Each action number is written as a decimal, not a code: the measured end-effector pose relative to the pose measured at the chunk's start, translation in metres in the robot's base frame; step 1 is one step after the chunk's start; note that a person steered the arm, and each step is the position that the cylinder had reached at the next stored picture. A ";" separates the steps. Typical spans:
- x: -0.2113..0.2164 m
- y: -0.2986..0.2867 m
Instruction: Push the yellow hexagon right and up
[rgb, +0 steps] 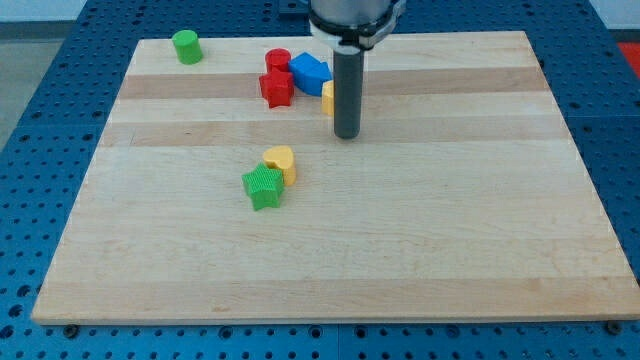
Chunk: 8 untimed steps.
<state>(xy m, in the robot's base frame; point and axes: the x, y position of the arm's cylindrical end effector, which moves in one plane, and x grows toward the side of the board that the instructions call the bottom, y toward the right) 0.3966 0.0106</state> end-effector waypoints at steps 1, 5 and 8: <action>-0.006 -0.013; -0.055 -0.025; -0.070 0.042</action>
<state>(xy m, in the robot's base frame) 0.3265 0.0526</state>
